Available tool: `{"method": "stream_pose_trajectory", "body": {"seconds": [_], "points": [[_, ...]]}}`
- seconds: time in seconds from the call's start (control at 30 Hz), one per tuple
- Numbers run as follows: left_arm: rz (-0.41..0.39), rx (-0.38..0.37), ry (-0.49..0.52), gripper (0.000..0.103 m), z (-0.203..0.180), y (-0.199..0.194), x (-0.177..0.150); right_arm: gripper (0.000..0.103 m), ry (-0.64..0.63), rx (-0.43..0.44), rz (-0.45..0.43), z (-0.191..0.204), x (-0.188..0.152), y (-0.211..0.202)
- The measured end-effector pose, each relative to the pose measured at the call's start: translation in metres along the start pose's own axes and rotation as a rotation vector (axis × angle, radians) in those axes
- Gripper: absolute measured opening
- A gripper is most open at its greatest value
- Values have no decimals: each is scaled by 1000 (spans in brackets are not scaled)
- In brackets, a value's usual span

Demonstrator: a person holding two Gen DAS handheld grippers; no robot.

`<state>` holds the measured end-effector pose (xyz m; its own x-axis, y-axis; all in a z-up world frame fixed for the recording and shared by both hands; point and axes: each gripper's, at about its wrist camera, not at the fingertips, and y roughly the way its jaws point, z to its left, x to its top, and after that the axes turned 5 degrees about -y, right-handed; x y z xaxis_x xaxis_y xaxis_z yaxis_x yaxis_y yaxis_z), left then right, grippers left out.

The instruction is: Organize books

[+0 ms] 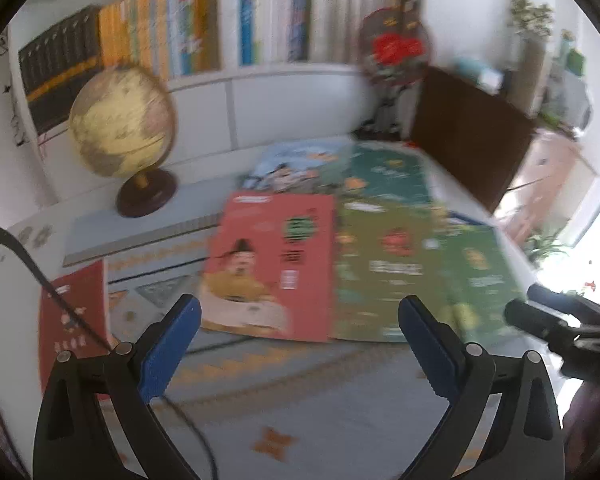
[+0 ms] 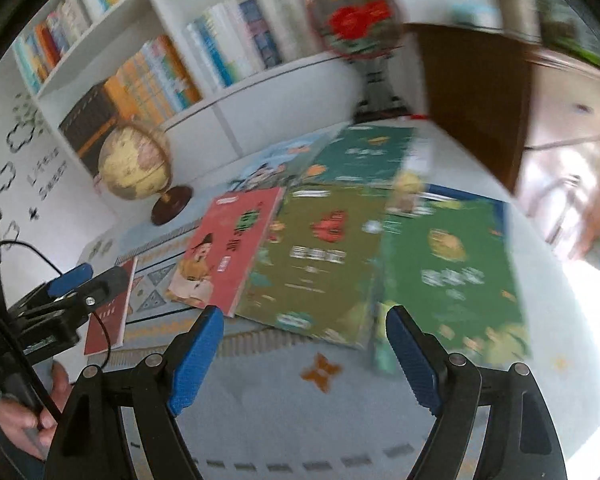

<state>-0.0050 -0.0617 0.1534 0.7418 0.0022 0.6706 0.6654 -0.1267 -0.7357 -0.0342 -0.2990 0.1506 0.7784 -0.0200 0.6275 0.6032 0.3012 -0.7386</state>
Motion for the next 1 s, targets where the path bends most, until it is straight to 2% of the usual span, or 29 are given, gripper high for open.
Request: {"method": "stream_pose_trajectory", "body": {"seconds": [0.2, 0.37, 0.47, 0.67, 0.83, 1.0], "points": [[63, 37, -59, 99, 61, 60, 19, 82, 9, 90, 49, 22, 54, 87], [101, 38, -110, 99, 87, 106, 21, 82, 91, 144, 99, 23, 89, 153], [127, 31, -140, 99, 98, 132, 20, 82, 100, 125, 127, 25, 99, 181], [144, 7, -146, 99, 108, 156, 23, 82, 71, 85, 170, 39, 113, 221], [156, -1, -133, 99, 112, 168, 22, 82, 18, -22, 199, 53, 121, 247], [172, -10, -124, 99, 116, 177, 19, 82, 37, -76, 230, 56, 122, 266]]}}
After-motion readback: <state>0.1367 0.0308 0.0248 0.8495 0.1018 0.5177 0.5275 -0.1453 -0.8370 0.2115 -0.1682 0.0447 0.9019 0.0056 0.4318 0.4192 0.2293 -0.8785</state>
